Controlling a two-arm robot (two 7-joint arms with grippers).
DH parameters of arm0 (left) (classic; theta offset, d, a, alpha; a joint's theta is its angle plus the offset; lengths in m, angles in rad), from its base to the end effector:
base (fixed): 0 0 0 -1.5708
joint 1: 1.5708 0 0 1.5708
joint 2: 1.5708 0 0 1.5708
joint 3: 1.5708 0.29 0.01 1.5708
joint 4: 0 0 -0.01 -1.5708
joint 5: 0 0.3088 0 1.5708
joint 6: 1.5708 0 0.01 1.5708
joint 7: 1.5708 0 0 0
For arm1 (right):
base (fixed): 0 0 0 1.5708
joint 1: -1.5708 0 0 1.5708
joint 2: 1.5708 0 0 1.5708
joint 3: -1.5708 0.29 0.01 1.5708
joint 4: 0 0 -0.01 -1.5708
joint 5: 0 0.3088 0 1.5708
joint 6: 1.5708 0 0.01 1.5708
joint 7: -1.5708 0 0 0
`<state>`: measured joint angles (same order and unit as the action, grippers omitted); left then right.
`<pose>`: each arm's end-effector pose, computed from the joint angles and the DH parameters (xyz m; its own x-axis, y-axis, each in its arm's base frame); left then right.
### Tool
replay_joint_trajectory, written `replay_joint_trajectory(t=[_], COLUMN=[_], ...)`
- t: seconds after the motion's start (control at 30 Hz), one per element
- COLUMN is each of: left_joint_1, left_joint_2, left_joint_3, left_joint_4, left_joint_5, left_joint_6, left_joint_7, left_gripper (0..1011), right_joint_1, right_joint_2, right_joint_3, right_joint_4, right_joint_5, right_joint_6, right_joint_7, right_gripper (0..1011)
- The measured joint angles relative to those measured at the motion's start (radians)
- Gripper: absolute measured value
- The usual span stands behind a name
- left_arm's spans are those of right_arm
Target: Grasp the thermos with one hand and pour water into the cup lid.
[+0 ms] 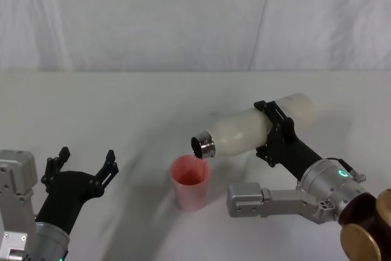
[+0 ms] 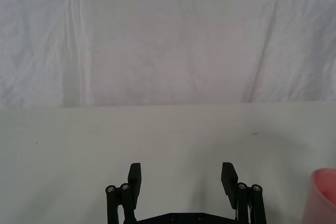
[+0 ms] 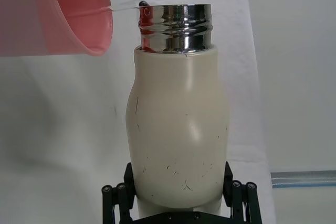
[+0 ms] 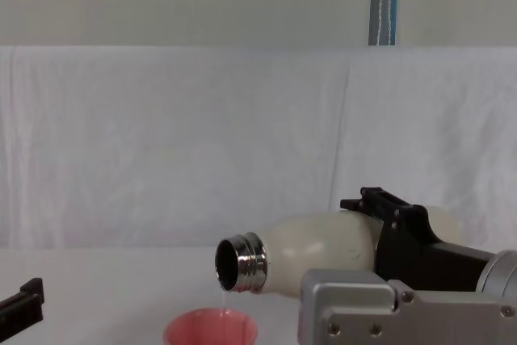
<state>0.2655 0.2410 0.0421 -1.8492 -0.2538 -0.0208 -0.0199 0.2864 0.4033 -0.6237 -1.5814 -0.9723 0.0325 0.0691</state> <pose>0.2529 0.0376 -0.2853 0.1245 0.9917 -0.0326 -0.9921 0.1240 -0.0176 0.3546 0.0600 -0.2586 0.1020 -0.0654 0.9926 0.8527 0.5197 -0.0534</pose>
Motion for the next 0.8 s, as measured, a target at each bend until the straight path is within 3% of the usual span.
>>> replay_joint_trajectory(t=[0.57, 0.8], left_joint_1=[0.000, 0.000], left_joint_2=[0.000, 0.000], left_joint_3=[0.000, 0.000], left_joint_4=[0.000, 0.000], left_joint_5=[0.000, 0.000], left_joint_6=[0.000, 0.000], left_joint_7=[0.000, 0.000], left_gripper=[1001, 1001], right_joint_1=[-0.008, -0.023], right_joint_2=[-0.005, -0.021], right_joint_3=[0.009, 0.039], right_joint_4=[0.000, -0.004], right_joint_5=[0.032, 0.105], right_joint_6=[-0.005, -0.020], right_joint_7=[0.014, 0.031], right_gripper=[952, 952])
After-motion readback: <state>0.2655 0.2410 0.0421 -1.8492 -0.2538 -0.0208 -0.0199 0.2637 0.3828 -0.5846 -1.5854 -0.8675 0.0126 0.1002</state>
